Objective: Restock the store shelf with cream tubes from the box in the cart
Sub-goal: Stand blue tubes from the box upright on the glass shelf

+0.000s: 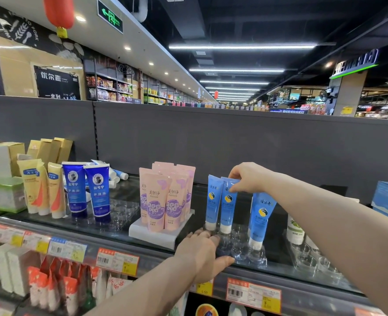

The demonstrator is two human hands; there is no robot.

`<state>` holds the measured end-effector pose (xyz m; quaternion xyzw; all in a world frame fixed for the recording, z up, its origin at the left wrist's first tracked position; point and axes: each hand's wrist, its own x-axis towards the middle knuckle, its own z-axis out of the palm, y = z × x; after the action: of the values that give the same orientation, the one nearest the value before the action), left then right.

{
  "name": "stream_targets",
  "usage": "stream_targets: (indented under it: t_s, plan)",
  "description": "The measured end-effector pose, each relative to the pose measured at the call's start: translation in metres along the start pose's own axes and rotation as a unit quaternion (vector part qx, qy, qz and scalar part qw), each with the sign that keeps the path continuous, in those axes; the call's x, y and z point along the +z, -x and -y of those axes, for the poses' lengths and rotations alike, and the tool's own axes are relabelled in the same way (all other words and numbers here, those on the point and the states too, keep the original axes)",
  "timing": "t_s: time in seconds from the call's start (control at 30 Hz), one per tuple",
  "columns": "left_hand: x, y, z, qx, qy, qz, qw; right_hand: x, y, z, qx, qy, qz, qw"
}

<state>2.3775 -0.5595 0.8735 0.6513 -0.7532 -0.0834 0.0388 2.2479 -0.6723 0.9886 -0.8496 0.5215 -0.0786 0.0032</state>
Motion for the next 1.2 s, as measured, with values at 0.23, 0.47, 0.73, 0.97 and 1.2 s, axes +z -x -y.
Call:
stream_targets:
  t_s: [0.23,0.47,0.73,0.97,1.2]
  plan:
    - [0.005,0.0,0.004,0.012,-0.001,-0.033,0.999,-0.008,0.013,0.001,-0.001,0.024,-0.041,0.999]
    - [-0.008,-0.002,0.007,0.038,-0.036,-0.096,0.994,-0.02,0.053,0.008,0.007,0.133,-0.079,0.988]
    - [-0.033,0.009,0.012,0.107,-0.088,-0.141,0.98,-0.018,0.119,0.014,0.102,0.183,-0.065,0.976]
    - [-0.027,0.025,-0.005,0.215,-0.074,-0.183,0.956,0.0,0.194,0.013,0.21,0.193,-0.024,0.958]
    - [-0.018,0.066,-0.034,0.26,-0.085,-0.197,0.942,0.007,0.257,0.023,0.245,0.166,-0.006,0.955]
